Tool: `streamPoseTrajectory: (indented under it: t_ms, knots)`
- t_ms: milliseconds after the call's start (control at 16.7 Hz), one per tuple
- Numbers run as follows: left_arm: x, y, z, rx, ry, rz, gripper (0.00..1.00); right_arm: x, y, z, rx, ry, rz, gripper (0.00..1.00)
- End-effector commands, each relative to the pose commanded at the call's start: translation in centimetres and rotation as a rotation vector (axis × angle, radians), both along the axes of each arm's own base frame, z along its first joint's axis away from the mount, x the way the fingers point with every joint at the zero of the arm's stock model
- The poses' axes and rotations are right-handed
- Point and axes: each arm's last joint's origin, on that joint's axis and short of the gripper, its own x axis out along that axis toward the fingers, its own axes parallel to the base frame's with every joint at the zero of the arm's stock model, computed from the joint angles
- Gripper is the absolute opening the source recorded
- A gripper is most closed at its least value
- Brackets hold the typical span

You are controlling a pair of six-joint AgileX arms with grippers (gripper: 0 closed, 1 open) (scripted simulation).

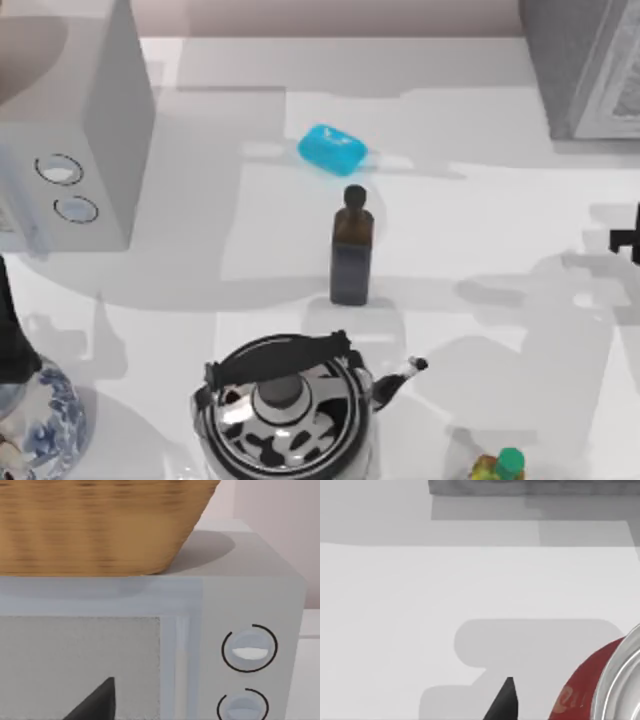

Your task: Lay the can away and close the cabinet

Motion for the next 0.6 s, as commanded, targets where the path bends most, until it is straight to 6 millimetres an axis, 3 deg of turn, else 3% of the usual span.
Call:
streamPoseTrajectory:
  t_ms: [420, 600]
  knots:
    - [0.0, 0.0, 0.0, 0.000, 0.000, 0.000, 1.00, -0.7, 0.0, 8.6, 0.003, 0.036, 0.001, 0.00]
    - [0.0, 0.0, 0.0, 0.000, 0.000, 0.000, 1.00, -1.4, 0.0, 11.1, 0.008, 0.005, -0.002, 0.00]
